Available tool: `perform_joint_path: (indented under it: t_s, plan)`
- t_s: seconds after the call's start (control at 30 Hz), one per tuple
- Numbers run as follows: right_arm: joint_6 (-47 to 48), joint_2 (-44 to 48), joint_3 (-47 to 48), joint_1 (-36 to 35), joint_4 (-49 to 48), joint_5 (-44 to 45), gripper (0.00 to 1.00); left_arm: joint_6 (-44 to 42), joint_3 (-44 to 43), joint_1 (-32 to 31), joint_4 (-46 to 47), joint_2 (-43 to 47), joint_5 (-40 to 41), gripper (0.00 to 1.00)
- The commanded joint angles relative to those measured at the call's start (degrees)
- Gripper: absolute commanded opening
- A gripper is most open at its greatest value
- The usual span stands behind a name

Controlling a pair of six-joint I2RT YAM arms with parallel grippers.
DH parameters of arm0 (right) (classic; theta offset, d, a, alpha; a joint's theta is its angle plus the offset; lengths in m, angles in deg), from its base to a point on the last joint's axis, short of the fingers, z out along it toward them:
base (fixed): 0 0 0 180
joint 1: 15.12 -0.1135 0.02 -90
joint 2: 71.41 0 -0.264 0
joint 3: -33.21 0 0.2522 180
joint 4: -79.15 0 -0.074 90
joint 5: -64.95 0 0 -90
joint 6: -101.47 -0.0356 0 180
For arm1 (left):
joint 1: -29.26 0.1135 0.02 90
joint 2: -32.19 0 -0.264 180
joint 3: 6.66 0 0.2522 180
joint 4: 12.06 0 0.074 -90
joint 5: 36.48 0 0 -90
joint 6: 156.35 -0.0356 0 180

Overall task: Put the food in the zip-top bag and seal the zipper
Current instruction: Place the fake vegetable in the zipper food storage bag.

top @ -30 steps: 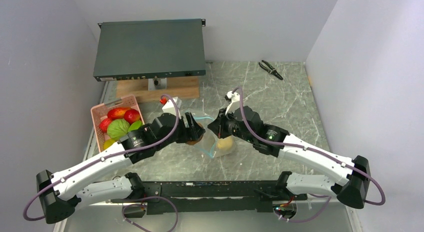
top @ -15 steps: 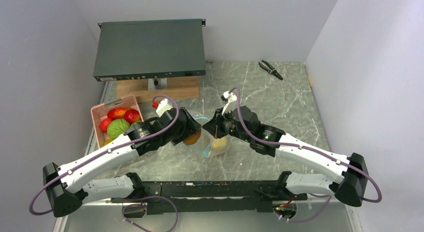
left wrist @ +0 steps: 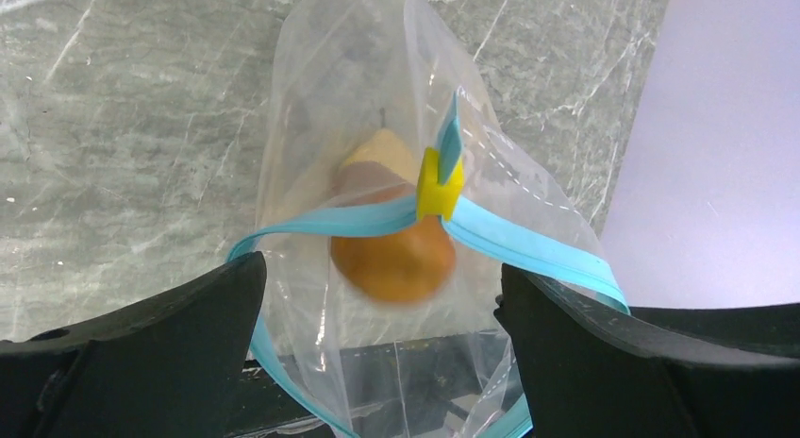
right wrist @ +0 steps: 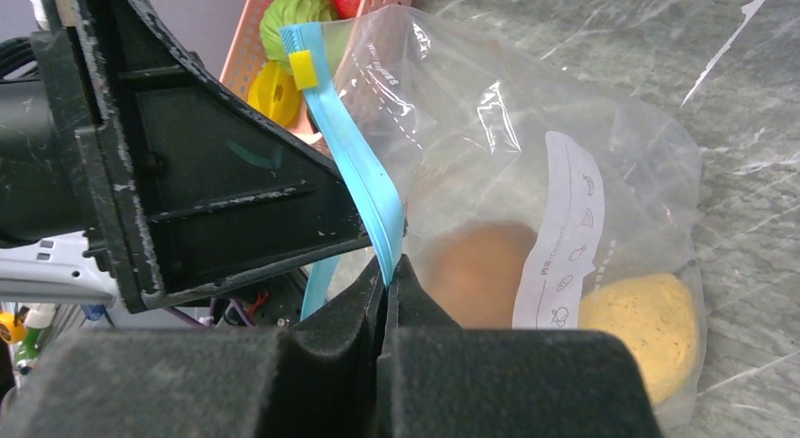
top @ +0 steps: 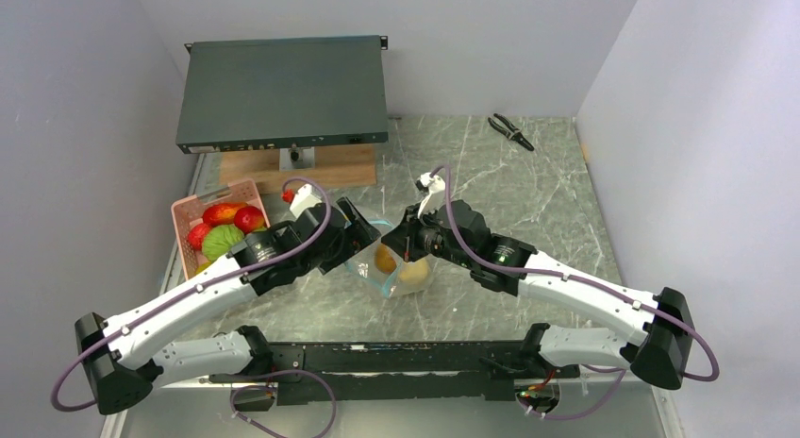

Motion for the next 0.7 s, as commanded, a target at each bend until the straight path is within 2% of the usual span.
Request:
perform_joint_path:
  t_s: [0.0, 0.13, 0.33, 0.43, 0.57, 0.67]
  plan:
    - [0.58, 0.33, 0.08, -0.23, -3.21, 0.27, 0.00, -2.30, -0.67, 0.38, 0.61, 2.64, 0.18, 1.00]
    - [1.09, 0.40, 0.16, -0.23, -2.50, 0.84, 0.00, -11.19, 0.17, 0.37, 4.77, 5.72, -1.37, 1.00]
    - [2.45, 0.62, 0.00, -0.21, -0.92, 3.01, 0.00, -31.25, 2.40, 0.45, 13.27, 13.65, -9.88, 0.99]
    - [2.72, 1.23, -0.93, -0.15, -0.52, 3.98, 0.00, -38.45, 1.85, 0.46, 12.92, 17.09, -11.52, 0.99]
    - [3.26, 1.98, -1.79, -0.10, 0.41, 5.79, 0.00, -42.47, -0.05, 0.46, 6.48, 20.22, -6.02, 0.99]
    - [3.45, 2.55, -2.17, -0.02, 1.13, 7.35, 0.00, -39.98, -1.01, 0.46, -0.58, 20.58, 2.49, 0.99]
